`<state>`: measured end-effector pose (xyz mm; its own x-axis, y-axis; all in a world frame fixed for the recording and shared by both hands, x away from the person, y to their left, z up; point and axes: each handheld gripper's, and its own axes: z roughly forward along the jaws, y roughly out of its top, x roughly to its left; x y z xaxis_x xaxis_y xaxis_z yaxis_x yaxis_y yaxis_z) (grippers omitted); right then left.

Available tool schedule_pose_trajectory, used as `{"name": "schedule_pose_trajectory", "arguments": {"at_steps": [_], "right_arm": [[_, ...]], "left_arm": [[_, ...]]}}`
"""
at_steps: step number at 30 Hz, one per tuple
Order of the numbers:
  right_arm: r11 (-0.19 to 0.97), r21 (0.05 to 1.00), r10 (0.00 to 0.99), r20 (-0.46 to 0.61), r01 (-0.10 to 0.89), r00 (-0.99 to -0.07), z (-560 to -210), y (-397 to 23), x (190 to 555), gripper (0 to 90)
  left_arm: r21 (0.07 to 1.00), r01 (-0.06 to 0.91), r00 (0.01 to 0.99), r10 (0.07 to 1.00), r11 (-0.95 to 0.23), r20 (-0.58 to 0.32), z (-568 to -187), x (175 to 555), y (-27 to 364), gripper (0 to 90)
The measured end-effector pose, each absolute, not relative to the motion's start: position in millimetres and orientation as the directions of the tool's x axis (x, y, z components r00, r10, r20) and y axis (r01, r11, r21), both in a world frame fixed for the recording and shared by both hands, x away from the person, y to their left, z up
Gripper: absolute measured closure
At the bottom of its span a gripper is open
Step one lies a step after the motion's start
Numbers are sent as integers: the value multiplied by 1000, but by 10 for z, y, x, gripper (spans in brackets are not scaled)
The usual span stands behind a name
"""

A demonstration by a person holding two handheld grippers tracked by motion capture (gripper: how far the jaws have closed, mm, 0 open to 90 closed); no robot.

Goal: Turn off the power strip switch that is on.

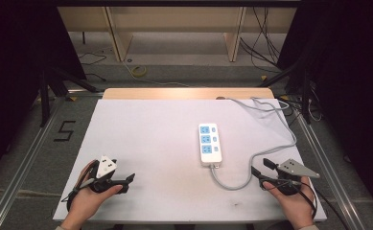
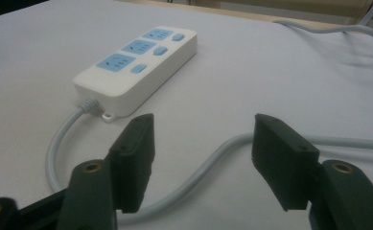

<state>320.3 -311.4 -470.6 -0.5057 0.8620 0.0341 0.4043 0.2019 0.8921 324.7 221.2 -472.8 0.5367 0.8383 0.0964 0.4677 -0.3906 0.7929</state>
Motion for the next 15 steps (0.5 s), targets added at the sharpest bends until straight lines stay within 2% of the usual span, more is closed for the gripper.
{"name": "schedule_pose_trajectory", "arguments": {"at_steps": [3, 8, 10, 15], "right_arm": [[214, 886, 860, 29, 412, -509, -4700, -3114, 3198, 551], [248, 863, 867, 5, 440, -499, -4683, -3093, 3191, 810], [263, 852, 869, -6, 452, -495, -4666, -3073, 3190, 882], [277, 840, 871, -14, 467, -492, -4625, -3043, 3217, 900]], "left_arm": [[791, 469, 538, 837, -394, 98, -4731, 3247, 2212, 173], [792, 469, 539, 837, -391, 94, -4735, 3237, 2204, 175], [793, 468, 538, 837, -390, 95, -4733, 3237, 2204, 177], [789, 470, 541, 835, -396, 97, -4735, 3240, 2191, 180]]}}
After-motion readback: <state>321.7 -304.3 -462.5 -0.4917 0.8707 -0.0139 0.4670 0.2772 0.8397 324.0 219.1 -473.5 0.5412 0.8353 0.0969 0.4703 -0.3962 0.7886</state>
